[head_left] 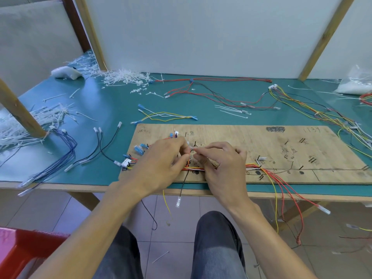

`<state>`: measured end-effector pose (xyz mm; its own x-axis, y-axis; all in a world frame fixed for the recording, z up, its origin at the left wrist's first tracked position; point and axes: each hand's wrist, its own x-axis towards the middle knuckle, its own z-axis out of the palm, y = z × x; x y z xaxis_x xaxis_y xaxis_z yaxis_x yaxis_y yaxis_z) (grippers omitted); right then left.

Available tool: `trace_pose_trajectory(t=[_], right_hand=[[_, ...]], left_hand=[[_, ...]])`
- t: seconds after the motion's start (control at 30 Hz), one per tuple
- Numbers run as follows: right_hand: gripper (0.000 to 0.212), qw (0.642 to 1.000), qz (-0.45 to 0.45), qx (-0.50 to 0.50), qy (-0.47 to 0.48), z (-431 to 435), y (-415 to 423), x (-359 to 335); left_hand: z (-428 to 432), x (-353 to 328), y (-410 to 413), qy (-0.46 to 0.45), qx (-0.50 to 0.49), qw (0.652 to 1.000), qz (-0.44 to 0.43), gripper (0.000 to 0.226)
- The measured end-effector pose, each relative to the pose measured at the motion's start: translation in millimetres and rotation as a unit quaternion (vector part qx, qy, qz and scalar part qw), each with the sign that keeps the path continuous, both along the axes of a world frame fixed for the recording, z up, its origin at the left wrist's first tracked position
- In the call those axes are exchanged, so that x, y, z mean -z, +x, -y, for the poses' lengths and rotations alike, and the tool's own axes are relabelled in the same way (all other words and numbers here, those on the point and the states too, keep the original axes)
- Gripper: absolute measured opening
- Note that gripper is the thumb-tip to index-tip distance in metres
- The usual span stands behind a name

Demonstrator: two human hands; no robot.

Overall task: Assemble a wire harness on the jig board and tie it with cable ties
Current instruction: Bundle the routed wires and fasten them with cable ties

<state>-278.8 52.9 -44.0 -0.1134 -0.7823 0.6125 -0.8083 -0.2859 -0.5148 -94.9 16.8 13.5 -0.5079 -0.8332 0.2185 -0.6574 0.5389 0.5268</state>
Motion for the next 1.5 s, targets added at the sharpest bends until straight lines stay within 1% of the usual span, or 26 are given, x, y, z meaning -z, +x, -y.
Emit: trace_pose_trajectory(t=[0.13, 0.3, 0.37, 0.43, 0.53, 0.63, 0.73, 0.9, 1.0, 1.1, 1.2, 1.4, 1.5], right_hand=[[0.03, 0.999, -0.044, -0.004, -0.009, 1.6, -0.9, 1.3], [0.016, 1.0, 0.003, -0.021, -0.019, 2.6, -2.9, 1.9], [0.015, 0.999, 0.035, -0.03, -0.01, 3.5, -3.4, 1.4], [0.015, 0.998, 0.045, -0.038, 0.002, 5.3, -3.0, 0.3], [0.011, 0.998, 0.049, -0.047, 0.005, 8.6, -2.5, -2.2], [0.013, 0.996, 0.067, -0.058, 0.002, 9.2, -1.7, -3.0], [0.015, 0.995, 0.079, -0.061, 0.001, 7.2, -2.6, -0.9], [0.023, 0.995, 0.072, -0.075, 0.006, 1.5, -1.8, 0.9], [0.023, 0.994, 0.085, -0.074, 0.012, 0.8, -1.5, -0.8], [0.019, 0.991, 0.109, -0.07, 0.021, 1.4, -3.5, -2.9], [0.017, 0.991, 0.111, -0.065, 0.023, 0.9, -3.4, -4.9], [0.019, 0.99, 0.112, -0.078, 0.017, 0.0, -1.6, -6.8], [0.019, 0.989, 0.124, -0.082, 0.021, -0.1, -2.9, -7.0]], left_hand=[[3.2, 9.0, -1.0, -0.006, 0.015, 0.999, -0.04, 0.01], [9.0, 12.0, -5.1, 0.027, 0.001, 0.993, -0.116, 0.014], [12.3, 11.5, -4.9, 0.062, -0.013, 0.986, -0.154, 0.014], [16.9, 10.8, -3.9, 0.077, -0.015, 0.983, -0.166, 0.016], [21.9, 8.4, -2.9, 0.064, -0.012, 0.987, -0.146, 0.019], [24.6, 4.7, -2.9, 0.065, -0.006, 0.99, -0.128, 0.023], [26.9, 0.7, -4.9, 0.078, 0.004, 0.991, -0.104, 0.021], [33.1, -10.8, -7.7, 0.098, 0.032, 0.993, -0.063, 0.017], [37.1, -16.7, -7.9, 0.108, 0.052, 0.992, -0.035, 0.017], [38.0, -18.1, -5.4, 0.122, 0.065, 0.99, -0.036, 0.016], [37.0, -17.9, -3.3, 0.134, 0.07, 0.987, -0.047, 0.016], [36.5, -20.6, -10.8, 0.097, 0.059, 0.994, -0.004, 0.017], [37.7, -22.1, -10.6, 0.094, 0.057, 0.994, -0.001, 0.018]])
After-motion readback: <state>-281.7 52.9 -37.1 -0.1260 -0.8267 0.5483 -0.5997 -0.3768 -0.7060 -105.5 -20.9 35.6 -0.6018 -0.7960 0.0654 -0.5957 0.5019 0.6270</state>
